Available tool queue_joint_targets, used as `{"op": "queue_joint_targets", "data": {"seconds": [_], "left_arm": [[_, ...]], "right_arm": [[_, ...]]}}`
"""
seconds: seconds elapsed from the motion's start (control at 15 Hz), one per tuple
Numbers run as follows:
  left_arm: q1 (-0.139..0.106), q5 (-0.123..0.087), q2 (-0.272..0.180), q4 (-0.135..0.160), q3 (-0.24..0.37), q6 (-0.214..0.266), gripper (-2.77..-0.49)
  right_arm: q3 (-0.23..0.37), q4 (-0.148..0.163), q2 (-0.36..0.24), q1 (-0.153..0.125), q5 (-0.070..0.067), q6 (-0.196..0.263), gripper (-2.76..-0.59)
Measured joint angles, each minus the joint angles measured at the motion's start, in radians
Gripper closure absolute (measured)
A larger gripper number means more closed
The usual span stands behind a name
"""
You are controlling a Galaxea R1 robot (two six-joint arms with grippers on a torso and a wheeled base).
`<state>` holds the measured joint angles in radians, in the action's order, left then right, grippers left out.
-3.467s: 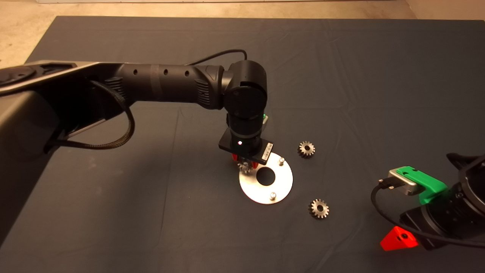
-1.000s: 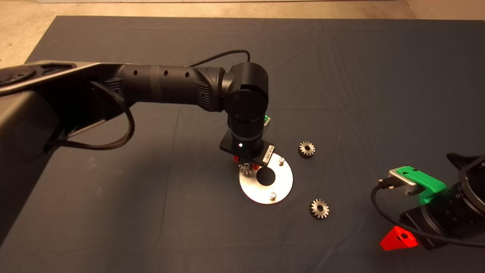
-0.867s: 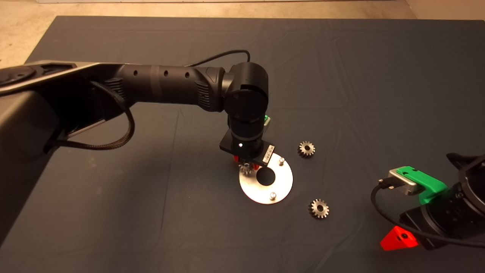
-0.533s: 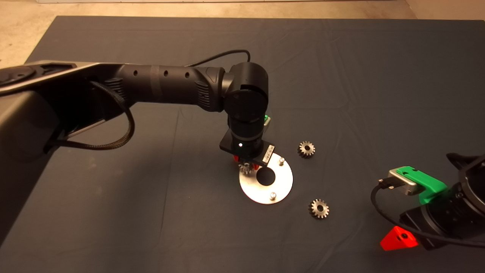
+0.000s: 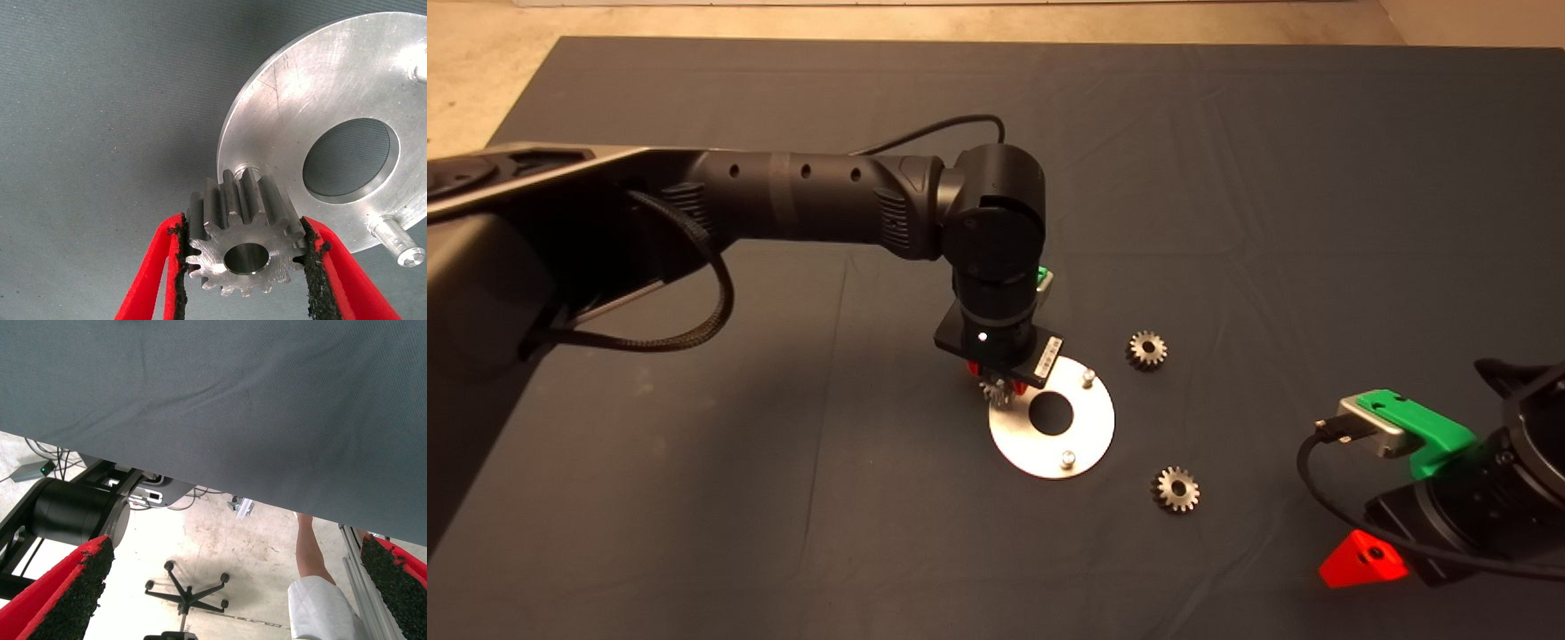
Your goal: Install three planetary gears onto the carrier pins
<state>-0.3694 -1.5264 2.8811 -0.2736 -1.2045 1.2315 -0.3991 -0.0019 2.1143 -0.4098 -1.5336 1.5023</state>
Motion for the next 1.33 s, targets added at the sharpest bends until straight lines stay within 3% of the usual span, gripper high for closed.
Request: {"op": "queue_joint_targets", "data": {"seconds": [1.33], "left_arm": [[0.000, -0.001, 0.014, -0.001, -0.013, 0.001, -0.91]], "right_arm": [[0.000, 0.000, 0.000, 0.000, 0.000, 0.000, -2.75]]}}
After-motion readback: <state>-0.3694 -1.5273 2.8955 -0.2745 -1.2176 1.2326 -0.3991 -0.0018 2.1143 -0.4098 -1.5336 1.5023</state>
